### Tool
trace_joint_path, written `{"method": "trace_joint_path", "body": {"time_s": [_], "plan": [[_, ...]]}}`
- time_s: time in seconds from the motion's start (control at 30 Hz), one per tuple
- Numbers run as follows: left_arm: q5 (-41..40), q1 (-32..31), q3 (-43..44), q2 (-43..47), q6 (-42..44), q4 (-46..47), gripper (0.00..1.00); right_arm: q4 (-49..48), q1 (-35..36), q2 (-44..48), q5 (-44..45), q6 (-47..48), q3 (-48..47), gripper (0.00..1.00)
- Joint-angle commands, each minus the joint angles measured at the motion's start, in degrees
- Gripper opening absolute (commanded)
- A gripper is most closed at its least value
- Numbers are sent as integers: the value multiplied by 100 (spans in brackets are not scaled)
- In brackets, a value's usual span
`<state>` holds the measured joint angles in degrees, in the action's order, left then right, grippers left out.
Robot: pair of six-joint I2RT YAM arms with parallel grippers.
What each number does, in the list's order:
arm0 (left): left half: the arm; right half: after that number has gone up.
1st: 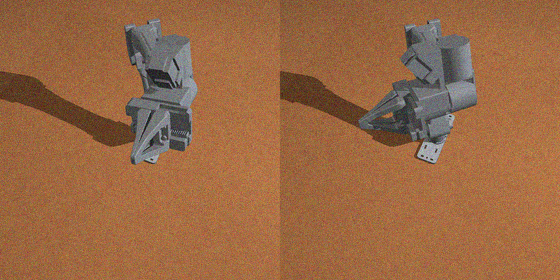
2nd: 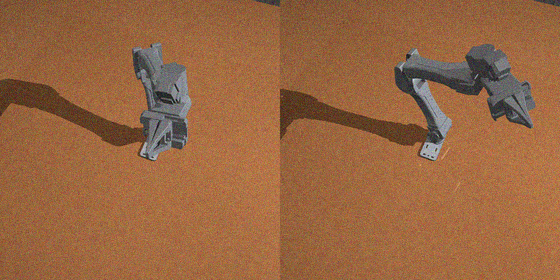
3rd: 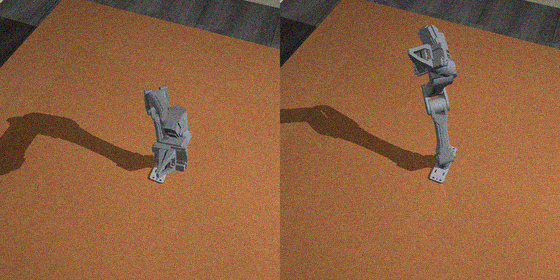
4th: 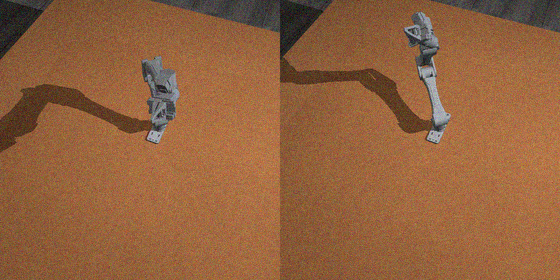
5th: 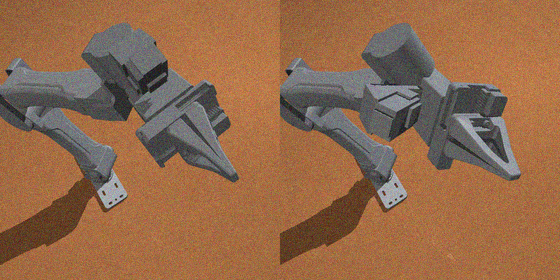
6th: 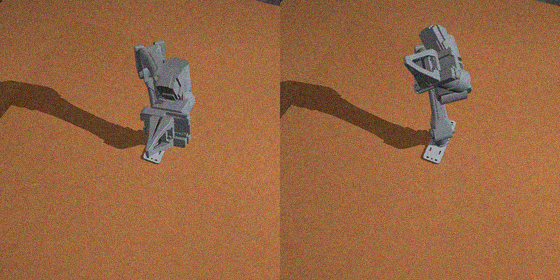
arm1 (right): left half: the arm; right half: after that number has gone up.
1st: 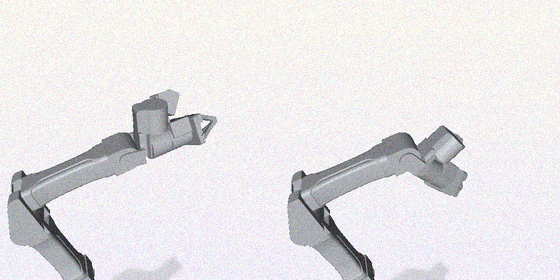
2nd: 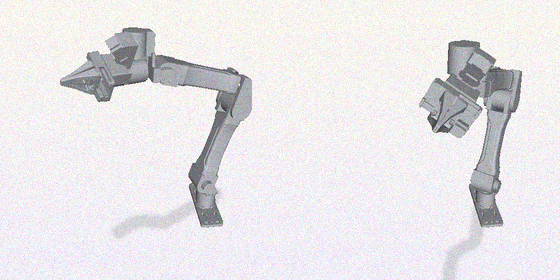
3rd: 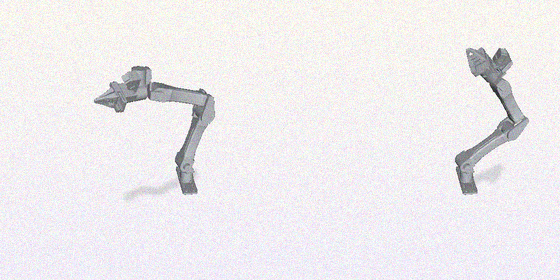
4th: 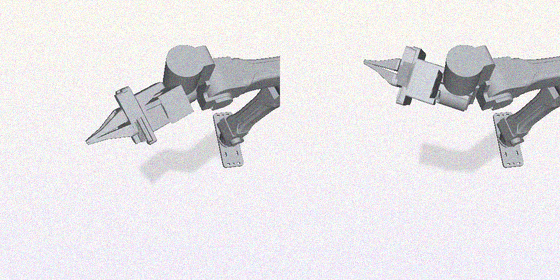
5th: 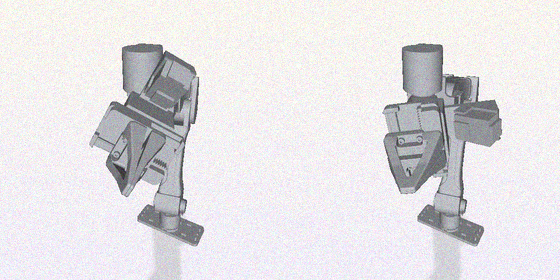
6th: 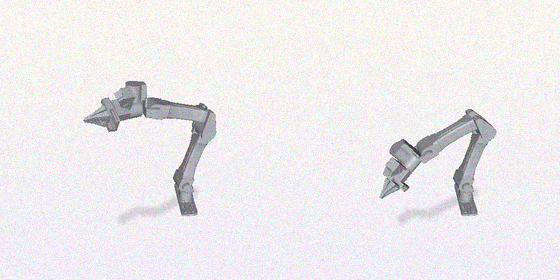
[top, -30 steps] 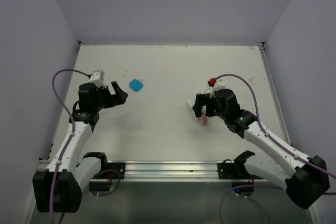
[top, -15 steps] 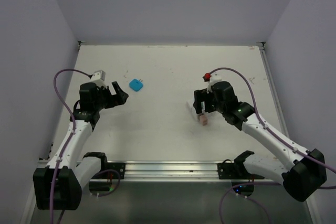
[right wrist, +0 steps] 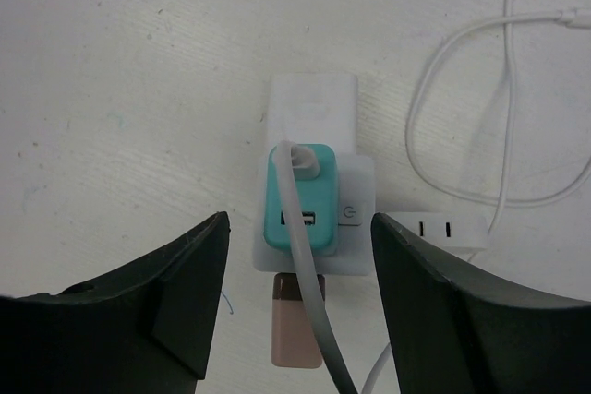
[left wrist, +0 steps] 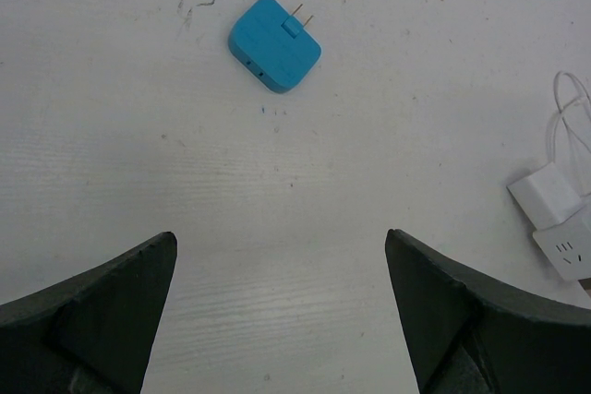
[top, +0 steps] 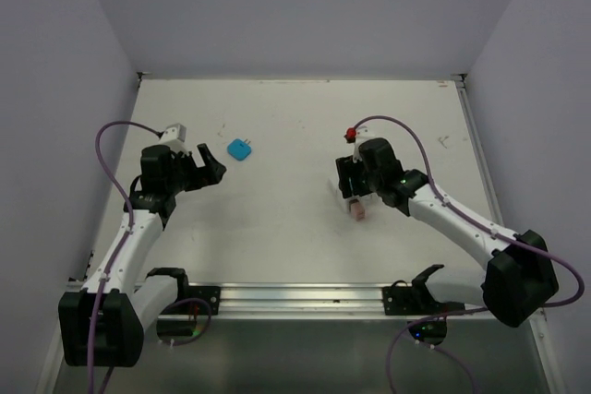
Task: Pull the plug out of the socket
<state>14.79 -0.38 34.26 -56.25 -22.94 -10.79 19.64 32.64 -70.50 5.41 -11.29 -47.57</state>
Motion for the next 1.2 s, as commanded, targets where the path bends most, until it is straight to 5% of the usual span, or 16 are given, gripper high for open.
{"method": "trace_joint_path", "body": {"time_s": [0.0,0.3,0.4,0.5,0.6,0.9,1.17], "plan": [[86,38,46,-9,88,156,98,-311,32,-148,109,4,-209,66],[68,38,19,0,44,147,98,-575,49,-438,188,-31,-182,49],[7,38,-42,9,-44,112,98,-610,58,-491,232,-31,-200,35],[-46,38,-217,166,-438,50,98,-654,84,-535,224,-40,-191,11],[261,-5,-595,324,-1176,190,98,-777,145,-474,162,-127,-104,0],[280,-1718,-1360,291,-4101,1860,98,-1778,646,-78,74,-453,415,0],[-494,-2975,-1334,-692,-5299,2976,96,-2604,1226,-341,224,-751,661,0]]}}
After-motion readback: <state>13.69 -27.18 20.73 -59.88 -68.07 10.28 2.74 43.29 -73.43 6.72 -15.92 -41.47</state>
